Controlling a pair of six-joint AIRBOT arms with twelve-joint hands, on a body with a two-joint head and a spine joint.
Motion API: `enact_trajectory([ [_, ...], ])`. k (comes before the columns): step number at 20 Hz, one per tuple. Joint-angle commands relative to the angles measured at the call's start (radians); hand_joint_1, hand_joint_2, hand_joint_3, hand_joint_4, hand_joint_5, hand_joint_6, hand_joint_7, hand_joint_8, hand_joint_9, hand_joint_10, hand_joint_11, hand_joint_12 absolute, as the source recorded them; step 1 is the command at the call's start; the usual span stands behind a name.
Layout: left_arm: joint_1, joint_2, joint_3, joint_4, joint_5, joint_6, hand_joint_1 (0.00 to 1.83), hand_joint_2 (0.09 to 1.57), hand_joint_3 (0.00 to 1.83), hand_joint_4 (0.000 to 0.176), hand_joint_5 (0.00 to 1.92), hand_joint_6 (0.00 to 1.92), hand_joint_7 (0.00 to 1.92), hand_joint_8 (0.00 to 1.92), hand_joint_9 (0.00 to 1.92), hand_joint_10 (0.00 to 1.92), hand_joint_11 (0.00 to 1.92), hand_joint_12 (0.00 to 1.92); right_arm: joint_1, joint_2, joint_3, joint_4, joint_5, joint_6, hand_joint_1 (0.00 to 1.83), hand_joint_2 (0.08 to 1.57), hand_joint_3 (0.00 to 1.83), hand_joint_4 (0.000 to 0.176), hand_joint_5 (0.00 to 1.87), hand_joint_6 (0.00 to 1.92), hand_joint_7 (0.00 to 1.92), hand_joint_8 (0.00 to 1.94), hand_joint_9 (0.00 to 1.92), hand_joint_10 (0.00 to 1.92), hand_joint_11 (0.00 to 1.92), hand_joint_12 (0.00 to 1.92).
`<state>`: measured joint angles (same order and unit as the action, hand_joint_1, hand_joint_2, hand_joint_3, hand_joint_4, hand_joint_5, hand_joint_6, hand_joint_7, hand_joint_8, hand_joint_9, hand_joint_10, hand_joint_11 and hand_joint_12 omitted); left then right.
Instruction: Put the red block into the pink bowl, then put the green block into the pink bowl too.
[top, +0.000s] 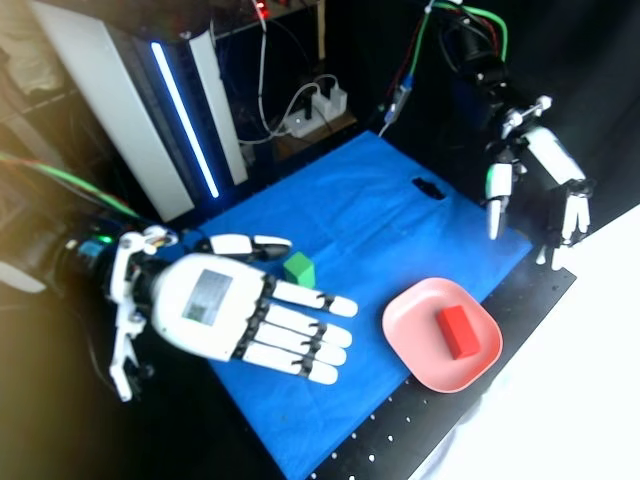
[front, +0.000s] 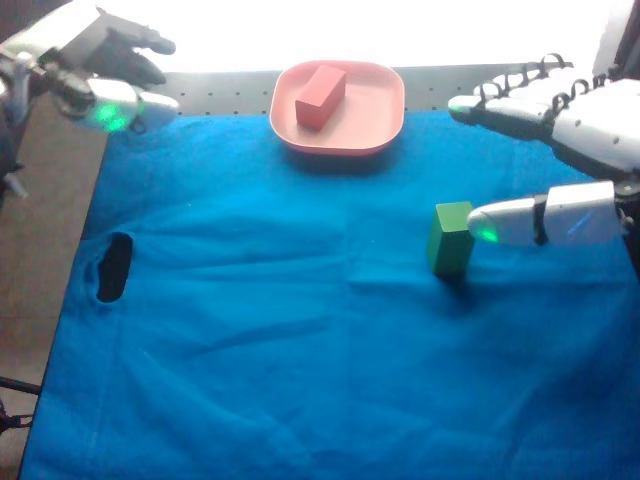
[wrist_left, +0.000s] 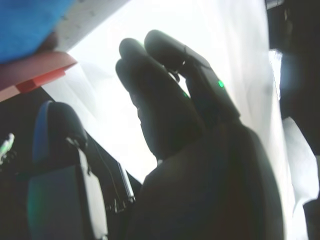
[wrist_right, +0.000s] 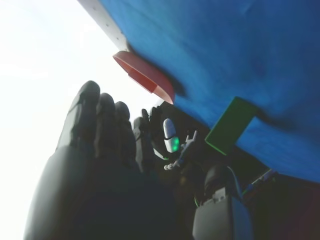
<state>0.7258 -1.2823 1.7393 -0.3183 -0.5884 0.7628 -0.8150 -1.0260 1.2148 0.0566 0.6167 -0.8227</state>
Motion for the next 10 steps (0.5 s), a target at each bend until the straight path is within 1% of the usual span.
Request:
enact_trajectory([
  [1, 0.002, 0.015, -0.005, -0.028, -0.136, -0.004, 1.02, 1.00, 0.01, 0.000, 0.70, 0.00, 0.97, 0.00, 0.96, 0.00, 0.48, 1.17, 0.001, 0.002, -0.007, 0.009, 0.121, 0.005, 0.14, 0.93, 0.00, 0.122, 0.09, 0.00, 0.17, 0.01, 0.12, 0.01, 0.00, 0.29],
  [2, 0.012, 0.019, -0.009, -0.036, -0.143, -0.004, 1.01, 1.01, 0.01, 0.000, 0.69, 0.00, 0.95, 0.00, 0.95, 0.00, 0.47, 1.16, -0.006, 0.002, -0.011, 0.013, 0.121, 0.005, 0.14, 0.93, 0.00, 0.130, 0.10, 0.00, 0.19, 0.01, 0.14, 0.01, 0.03, 0.31],
  [4, 0.032, 0.020, -0.011, -0.055, -0.148, -0.001, 1.03, 1.01, 0.00, 0.000, 0.68, 0.00, 0.95, 0.00, 0.95, 0.00, 0.46, 1.13, -0.026, 0.001, -0.019, 0.020, 0.121, 0.005, 0.11, 0.95, 0.00, 0.110, 0.10, 0.00, 0.18, 0.00, 0.14, 0.00, 0.01, 0.35],
  [5, 0.036, 0.020, -0.010, -0.060, -0.141, 0.003, 1.02, 1.01, 0.00, 0.000, 0.68, 0.00, 0.95, 0.00, 0.96, 0.00, 0.44, 1.20, -0.031, 0.001, -0.023, 0.021, 0.121, 0.005, 0.10, 0.96, 0.00, 0.103, 0.09, 0.00, 0.17, 0.00, 0.14, 0.00, 0.00, 0.39],
  [6, 0.040, 0.020, -0.011, -0.065, -0.137, 0.008, 1.02, 1.02, 0.00, 0.000, 0.68, 0.00, 0.95, 0.00, 0.98, 0.01, 0.43, 1.30, -0.033, 0.003, -0.028, 0.021, 0.121, 0.005, 0.14, 0.96, 0.00, 0.108, 0.08, 0.00, 0.17, 0.00, 0.15, 0.00, 0.00, 0.39],
  [7, 0.044, 0.020, -0.011, -0.067, -0.136, 0.011, 1.03, 1.01, 0.00, 0.000, 0.69, 0.00, 0.95, 0.00, 0.99, 0.02, 0.43, 1.33, -0.037, 0.005, -0.035, 0.021, 0.121, 0.005, 0.17, 0.95, 0.00, 0.117, 0.08, 0.00, 0.15, 0.00, 0.14, 0.00, 0.00, 0.40],
  [8, 0.046, 0.020, -0.011, -0.069, -0.136, 0.011, 1.05, 1.02, 0.00, 0.000, 0.69, 0.00, 0.95, 0.00, 0.97, 0.01, 0.42, 1.26, -0.045, 0.009, -0.044, 0.021, 0.122, 0.005, 0.18, 0.94, 0.00, 0.098, 0.09, 0.00, 0.15, 0.00, 0.18, 0.00, 0.00, 0.59],
  [9, 0.046, 0.020, -0.011, -0.069, -0.135, 0.012, 1.06, 1.02, 0.00, 0.000, 0.71, 0.00, 0.94, 0.00, 0.95, 0.00, 0.43, 1.18, -0.052, 0.011, -0.049, 0.021, 0.123, 0.005, 0.20, 0.93, 0.00, 0.090, 0.10, 0.00, 0.15, 0.00, 0.20, 0.00, 0.00, 0.71],
  [10, 0.046, 0.021, -0.011, -0.072, -0.137, 0.012, 1.06, 1.02, 0.00, 0.000, 0.71, 0.00, 0.94, 0.00, 0.95, 0.00, 0.43, 1.18, -0.056, 0.011, -0.050, 0.021, 0.123, 0.005, 0.20, 0.93, 0.00, 0.090, 0.10, 0.00, 0.15, 0.00, 0.20, 0.00, 0.00, 0.71],
])
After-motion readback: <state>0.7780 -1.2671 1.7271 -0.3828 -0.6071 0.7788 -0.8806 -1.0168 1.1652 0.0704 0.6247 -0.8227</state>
